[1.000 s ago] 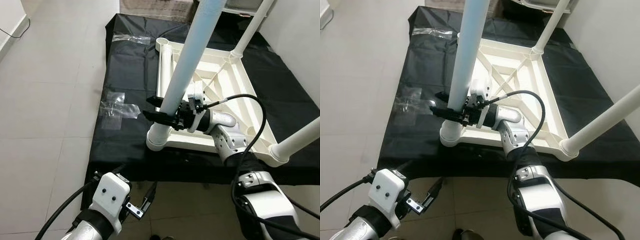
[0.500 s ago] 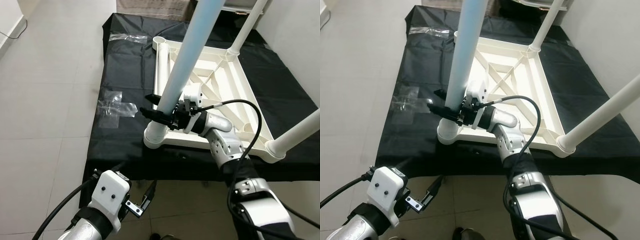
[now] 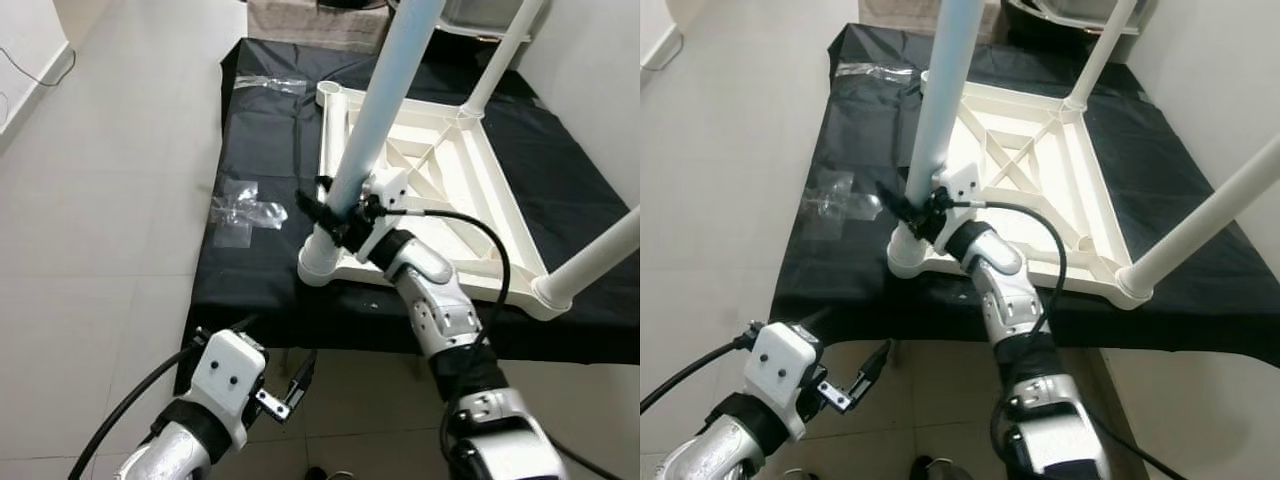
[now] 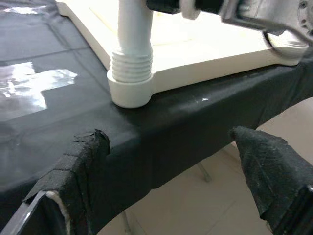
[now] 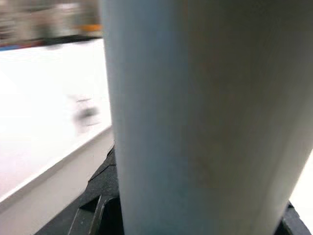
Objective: Building children table
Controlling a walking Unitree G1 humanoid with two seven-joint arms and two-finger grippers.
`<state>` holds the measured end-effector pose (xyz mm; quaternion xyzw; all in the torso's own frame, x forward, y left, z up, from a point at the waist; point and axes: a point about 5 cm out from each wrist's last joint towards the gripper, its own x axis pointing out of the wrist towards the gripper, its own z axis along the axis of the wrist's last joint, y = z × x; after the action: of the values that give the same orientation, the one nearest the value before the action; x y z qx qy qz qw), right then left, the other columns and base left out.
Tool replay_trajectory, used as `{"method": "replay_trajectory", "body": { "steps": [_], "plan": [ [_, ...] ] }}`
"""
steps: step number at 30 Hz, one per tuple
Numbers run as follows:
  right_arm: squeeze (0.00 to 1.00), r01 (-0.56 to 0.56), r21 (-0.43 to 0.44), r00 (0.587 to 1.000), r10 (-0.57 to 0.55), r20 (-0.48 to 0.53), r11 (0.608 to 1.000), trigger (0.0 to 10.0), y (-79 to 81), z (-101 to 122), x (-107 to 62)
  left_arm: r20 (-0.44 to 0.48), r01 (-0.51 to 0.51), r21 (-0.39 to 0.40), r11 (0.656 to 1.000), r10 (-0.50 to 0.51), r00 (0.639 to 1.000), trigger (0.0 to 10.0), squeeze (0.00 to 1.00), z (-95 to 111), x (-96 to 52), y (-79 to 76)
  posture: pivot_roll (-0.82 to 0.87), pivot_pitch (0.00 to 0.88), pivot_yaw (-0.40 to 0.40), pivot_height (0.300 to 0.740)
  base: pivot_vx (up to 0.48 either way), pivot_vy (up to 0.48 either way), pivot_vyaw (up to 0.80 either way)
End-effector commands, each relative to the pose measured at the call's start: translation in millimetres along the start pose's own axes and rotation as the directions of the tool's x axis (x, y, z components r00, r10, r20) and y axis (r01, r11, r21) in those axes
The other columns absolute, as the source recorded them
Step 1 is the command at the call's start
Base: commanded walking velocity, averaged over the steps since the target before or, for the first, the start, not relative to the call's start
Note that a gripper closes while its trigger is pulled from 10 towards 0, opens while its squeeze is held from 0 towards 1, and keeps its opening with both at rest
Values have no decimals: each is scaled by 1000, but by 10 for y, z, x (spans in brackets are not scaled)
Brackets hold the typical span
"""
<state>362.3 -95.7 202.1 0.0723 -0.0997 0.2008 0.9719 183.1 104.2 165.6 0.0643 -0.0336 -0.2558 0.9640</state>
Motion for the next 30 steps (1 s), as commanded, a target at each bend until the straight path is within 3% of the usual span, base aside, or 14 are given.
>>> {"method": "replay_trajectory", "body": {
  "steps": [1, 2, 4, 6, 7, 10, 16, 19, 20, 23, 25, 27, 29, 30],
  "plan": [
    [0, 462, -38, 845, -453, -284, 886, 0, -461, -604, -411, -9, 4, -20, 1000, -4, 1000, 10000, 0, -47, 20, -18, 172, 201, -151, 740, 0, 0, 0],
    [0, 462, -38, 845, -453, -284, 886, 0, -461, -604, -411, -9, 4, -20, 1000, -4, 1000, 10000, 0, -47, 20, -18, 172, 201, -151, 740, 0, 0, 0],
    [0, 573, -42, 788, -564, -248, 819, 0, -449, -560, -398, -5, 2, -19, 1000, -2, 1000, 10000, 0, -56, 43, -11, 168, 192, -150, 740, 0, 0, 0],
    [0, 589, -44, 778, -581, -238, 807, 0, -435, -547, -382, -5, 1, -19, 1000, -1, 1000, 10000, 0, -60, 50, -9, 168, 192, -150, 740, 0, 0, 0],
    [0, 646, -40, 740, -637, -215, 763, 0, -393, -515, -342, -2, 0, -19, 1000, 0, 1000, 10000, 0, -60, 60, -6, 170, 183, -153, 740, 0, 0, 0],
    [0, 722, -46, 674, -716, -179, 691, 0, -269, -454, -238, 6, -3, -16, 1000, 3, 1000, 10000, 0, -59, 85, -4, 172, 174, -157, 740, 0, 0, 0],
    [0, 760, -8, 637, -747, -193, 650, 0, -81, -412, -111, 12, -8, -14, 1000, 8, 1000, 10000, 0, -61, 111, -6, 175, 172, -161, 740, 0, 0, 0],
    [0, 743, -18, 652, -731, -202, 669, 0, -56, -411, -78, 14, -11, -13, 1000, 11, 1000, 10000, 0, -58, 112, -6, 176, 172, -165, 740, 0, 0, 0],
    [0, 745, -68, 641, -740, -204, 664, 0, -101, -421, -93, 16, -14, -11, 1000, 14, 1000, 10000, 0, -56, 113, 0, 172, 171, -169, 740, 0, 0, 0],
    [0, 589, -32, 790, -583, -190, 808, 0, -205, -461, -91, 20, -17, -11, 1000, 18, 1000, 10000, 0, -67, 120, 11, 162, 172, -168, 740, 0, 0, 0],
    [0, 589, -32, 790, -583, -190, 808, 0, -205, -461, -91, 20, -17, -11, 1000, 18, 1000, 10000, 0, -67, 120, 11, 162, 172, -168, 740, 0, 0, 0],
    [0, 467, 34, 866, -449, -220, 884, 0, -198, -500, -61, 23, -13, -13, 1000, 13, 1000, 10000, 0, -65, 124, 0, 164, 172, -169, 740, 0, 0, 0],
    [0, 467, 34, 866, -449, -220, 884, 0, -198, -500, -61, 23, -13, -13, 1000, 13, 1000, 10000, 0, -65, 124, 0, 164, 172, -169, 740, 0, 0, 0],
    [0, 354, 59, 913, -331, -240, 933, 0, -196, -524, -41, 24, -11, -14, 1000, 11, 1000, 10000, 0, -59, 120, -7, 162, 178, -169, 740, 0, 0, 0]
  ]
}}
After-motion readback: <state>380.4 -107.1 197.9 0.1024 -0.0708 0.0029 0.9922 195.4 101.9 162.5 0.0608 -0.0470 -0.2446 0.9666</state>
